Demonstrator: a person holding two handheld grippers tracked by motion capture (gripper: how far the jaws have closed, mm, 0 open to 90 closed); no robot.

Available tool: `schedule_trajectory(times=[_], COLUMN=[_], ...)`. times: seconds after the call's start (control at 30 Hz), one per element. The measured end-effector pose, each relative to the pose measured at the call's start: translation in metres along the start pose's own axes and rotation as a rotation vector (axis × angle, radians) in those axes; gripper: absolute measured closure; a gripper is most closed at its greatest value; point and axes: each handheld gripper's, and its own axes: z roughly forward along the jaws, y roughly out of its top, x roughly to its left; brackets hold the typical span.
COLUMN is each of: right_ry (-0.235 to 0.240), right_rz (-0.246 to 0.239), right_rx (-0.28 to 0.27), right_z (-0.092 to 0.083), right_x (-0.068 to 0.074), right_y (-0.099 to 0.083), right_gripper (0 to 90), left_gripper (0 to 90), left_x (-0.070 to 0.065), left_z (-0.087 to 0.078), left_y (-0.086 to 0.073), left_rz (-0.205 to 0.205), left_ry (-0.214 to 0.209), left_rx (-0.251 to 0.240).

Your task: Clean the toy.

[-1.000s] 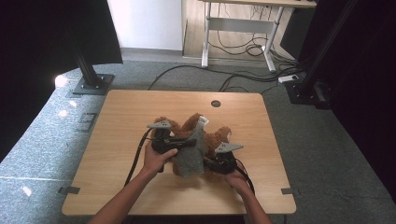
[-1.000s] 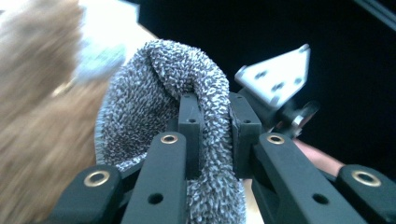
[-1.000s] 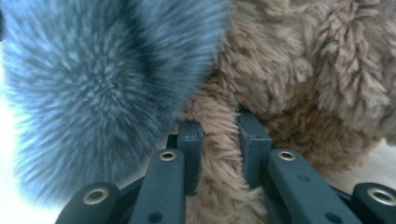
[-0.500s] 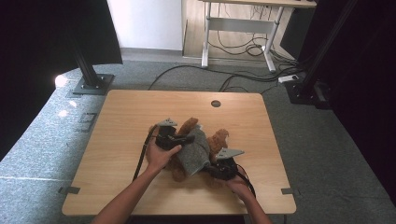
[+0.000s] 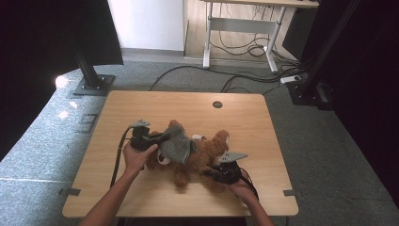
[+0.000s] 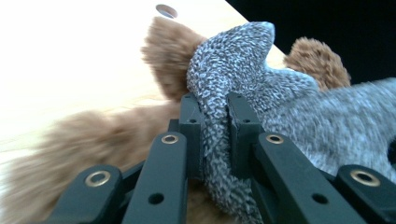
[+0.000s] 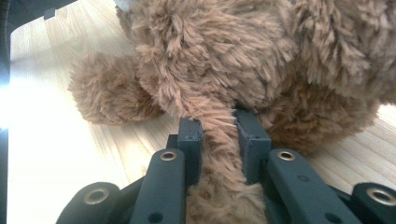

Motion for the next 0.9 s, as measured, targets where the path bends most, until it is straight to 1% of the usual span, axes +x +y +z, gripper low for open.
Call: schedule_trajectory(times=[0.07,0.13,0.2,0.4,0.5,0.57,0.63,0.73,0.77,0.83,0.9], right_ry=[0.002,0.003,0.004,0.006,0.005,0.006,0.008,0.006,0.008,0.009,0.01], right_rz=[0.002,0.004,0.005,0.004,0.004,0.005,0.006,0.007,0.009,0.012,0.011], right_rx=[0.001,0.001,0.002,0.002,0.001,0.001,0.0,0.0,-0.001,-0.001,0.0], right_z=[0.0,0.0,0.0,0.0,0.0,0.0,0.0,0.0,0.0,0.0,0.001], right_x=[0.0,-0.001,-0.001,-0.001,-0.001,-0.001,-0.001,-0.002,-0.002,-0.003,-0.003], right_y=[0.0,0.0,-0.001,-0.001,-0.001,-0.001,-0.001,-0.001,-0.001,-0.001,-0.001], right_gripper=[75.0,75.0,75.0,74.9,74.9,74.9,74.8,74.8,74.8,74.8,74.8], left_gripper=[78.3,78.3,78.3,78.2,78.2,78.1,78.2,78.6,78.8,79.0,79.2], left_x=[0.006,0.013,0.022,0.044,0.051,0.054,0.052,0.045,0.04,0.031,0.018], left_z=[-0.01,-0.017,-0.024,-0.035,-0.037,-0.037,-0.037,-0.036,-0.035,-0.031,-0.024], left_y=[0.0,0.0,-0.003,-0.013,-0.016,-0.017,-0.017,-0.015,-0.014,-0.012,-0.01], left_rz=[-0.012,-0.024,-0.044,-0.094,-0.111,-0.12,-0.122,-0.117,-0.112,-0.098,-0.072], left_ry=[0.026,0.042,0.054,0.095,0.111,0.112,0.101,0.05,0.019,-0.035,-0.075], left_rx=[-0.023,-0.031,-0.033,-0.029,-0.025,-0.027,-0.036,-0.061,-0.069,-0.068,-0.065])
